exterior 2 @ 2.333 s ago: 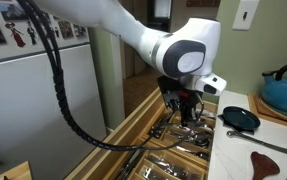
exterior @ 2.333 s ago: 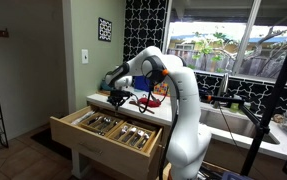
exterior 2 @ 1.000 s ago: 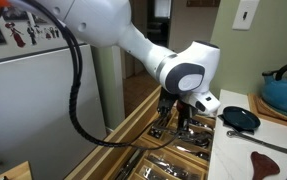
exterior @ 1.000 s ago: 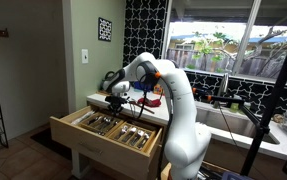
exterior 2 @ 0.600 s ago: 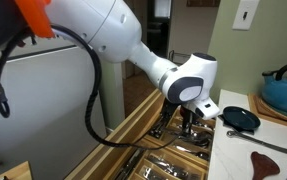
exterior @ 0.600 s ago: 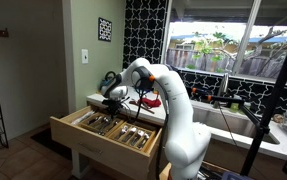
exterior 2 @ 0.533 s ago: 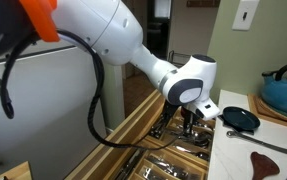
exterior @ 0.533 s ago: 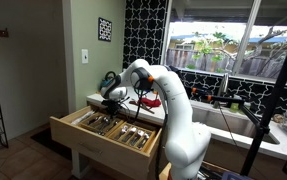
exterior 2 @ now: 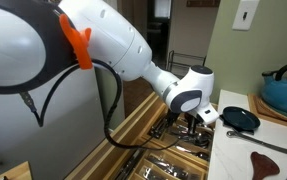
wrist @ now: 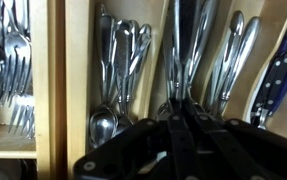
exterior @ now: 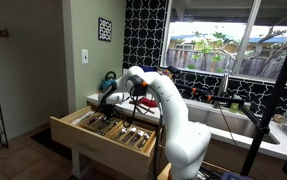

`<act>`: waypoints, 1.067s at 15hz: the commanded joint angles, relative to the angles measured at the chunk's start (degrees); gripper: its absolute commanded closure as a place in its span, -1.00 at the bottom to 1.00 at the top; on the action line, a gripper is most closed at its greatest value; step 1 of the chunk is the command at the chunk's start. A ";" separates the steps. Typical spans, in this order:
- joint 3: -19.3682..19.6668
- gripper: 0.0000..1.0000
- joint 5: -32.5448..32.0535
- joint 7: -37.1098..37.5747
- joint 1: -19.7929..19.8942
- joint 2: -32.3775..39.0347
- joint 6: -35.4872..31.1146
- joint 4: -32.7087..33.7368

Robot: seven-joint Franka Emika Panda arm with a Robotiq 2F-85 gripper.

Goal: Put the silver fork on the right side of the open drawer then put the silver spoon on the left side of the open drawer.

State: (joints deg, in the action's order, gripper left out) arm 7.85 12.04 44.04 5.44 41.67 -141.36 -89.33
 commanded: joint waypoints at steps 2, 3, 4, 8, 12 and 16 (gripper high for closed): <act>-0.96 0.97 2.61 -0.02 0.53 4.79 0.04 5.21; -0.88 0.97 2.70 0.29 0.45 5.34 0.79 5.86; -0.74 0.97 2.57 0.38 0.30 5.84 0.58 6.29; -0.66 0.97 2.48 0.58 0.24 7.48 1.08 7.96; -0.72 0.75 2.49 0.78 0.22 8.67 1.28 9.20; -0.66 -0.06 2.47 1.48 0.04 8.29 1.57 9.23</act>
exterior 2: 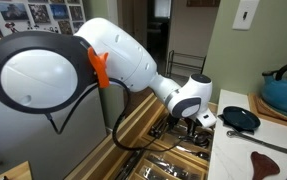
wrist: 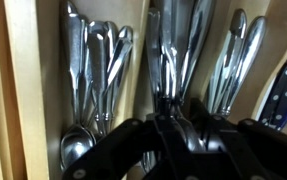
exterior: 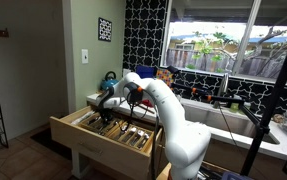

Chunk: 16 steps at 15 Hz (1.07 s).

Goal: Put the silver fork on the right side of the open drawer then put the silver spoon on the left side of the open drawer.

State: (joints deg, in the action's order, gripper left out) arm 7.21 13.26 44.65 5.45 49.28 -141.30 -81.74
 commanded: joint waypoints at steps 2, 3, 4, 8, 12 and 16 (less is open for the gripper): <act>0.15 -0.36 1.18 1.60 -0.24 -0.62 1.71 0.88; 0.61 -0.50 0.89 2.59 -0.79 -1.89 1.80 -0.10; 1.15 -0.68 0.52 3.99 -1.33 -3.13 2.76 -0.85; 3.78 -1.00 -2.02 11.17 -3.82 -9.22 10.43 -3.81; 4.40 -1.00 -4.88 13.08 -4.41 -15.80 17.99 -6.61; 4.06 -1.00 -12.03 4.07 -3.70 -22.93 17.43 -12.66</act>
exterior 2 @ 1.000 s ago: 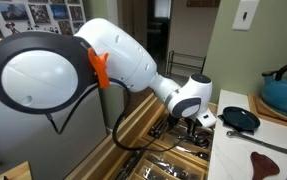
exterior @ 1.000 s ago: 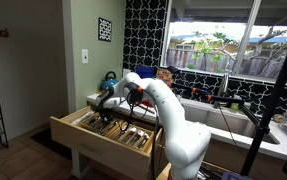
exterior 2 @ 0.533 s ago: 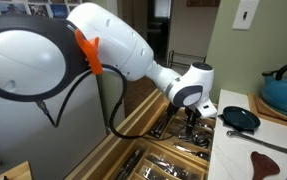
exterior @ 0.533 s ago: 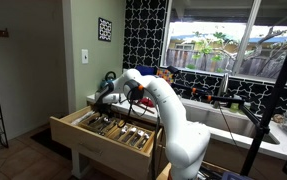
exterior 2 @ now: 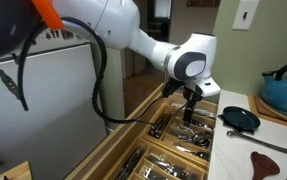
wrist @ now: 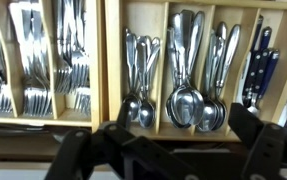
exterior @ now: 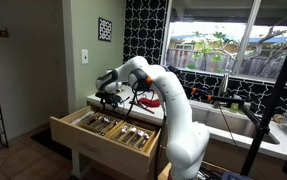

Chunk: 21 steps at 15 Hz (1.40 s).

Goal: Put the silver fork on the right side of the open drawer then put the silver spoon on the left side of the open drawer.

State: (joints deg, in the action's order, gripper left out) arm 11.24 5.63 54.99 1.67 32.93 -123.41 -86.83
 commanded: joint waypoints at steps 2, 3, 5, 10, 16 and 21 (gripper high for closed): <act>-0.92 -1.00 -5.24 -13.01 1.14 -10.13 -0.73 -11.05; -0.96 -1.00 -5.71 -16.22 1.32 -11.71 -0.33 -12.44; -0.40 -1.00 -7.99 -21.16 1.13 -14.76 -1.07 -15.61; -0.49 -1.00 -12.08 -29.92 1.08 -19.35 2.68 -19.60; -1.47 -1.00 -15.03 -38.32 1.66 -23.04 3.91 -23.08; -2.02 -1.00 -13.40 -45.65 2.77 -25.79 4.32 -25.91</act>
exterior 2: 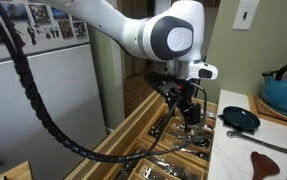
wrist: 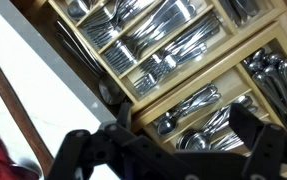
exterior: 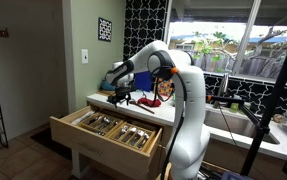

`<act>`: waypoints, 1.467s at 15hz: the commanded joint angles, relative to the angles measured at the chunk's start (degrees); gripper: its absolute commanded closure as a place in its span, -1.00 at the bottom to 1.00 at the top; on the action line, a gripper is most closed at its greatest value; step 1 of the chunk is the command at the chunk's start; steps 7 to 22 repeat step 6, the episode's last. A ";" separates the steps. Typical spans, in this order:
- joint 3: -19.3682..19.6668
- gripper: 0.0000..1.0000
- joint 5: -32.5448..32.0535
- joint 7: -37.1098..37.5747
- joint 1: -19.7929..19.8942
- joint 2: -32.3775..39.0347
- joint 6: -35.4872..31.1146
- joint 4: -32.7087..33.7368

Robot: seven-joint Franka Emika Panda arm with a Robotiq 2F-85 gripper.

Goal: Put the silver fork on the right side of the open drawer then put the silver spoon on the left side of the open drawer.

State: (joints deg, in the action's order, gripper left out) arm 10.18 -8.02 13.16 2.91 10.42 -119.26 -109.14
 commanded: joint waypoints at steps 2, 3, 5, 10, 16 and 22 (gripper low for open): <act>-1.04 -1.00 -0.16 -1.88 1.27 -1.04 0.20 -0.93; -1.05 -1.00 -0.15 -2.34 1.41 -1.41 0.20 -1.25; -1.08 -1.00 -0.14 -2.70 1.52 -1.92 0.20 -1.78; -1.11 -1.00 -0.14 -2.73 1.52 -1.98 0.20 -1.88; -1.11 -1.00 -0.14 -2.73 1.52 -1.98 0.20 -1.88; -1.11 -1.00 -0.14 -2.73 1.52 -1.98 0.20 -1.88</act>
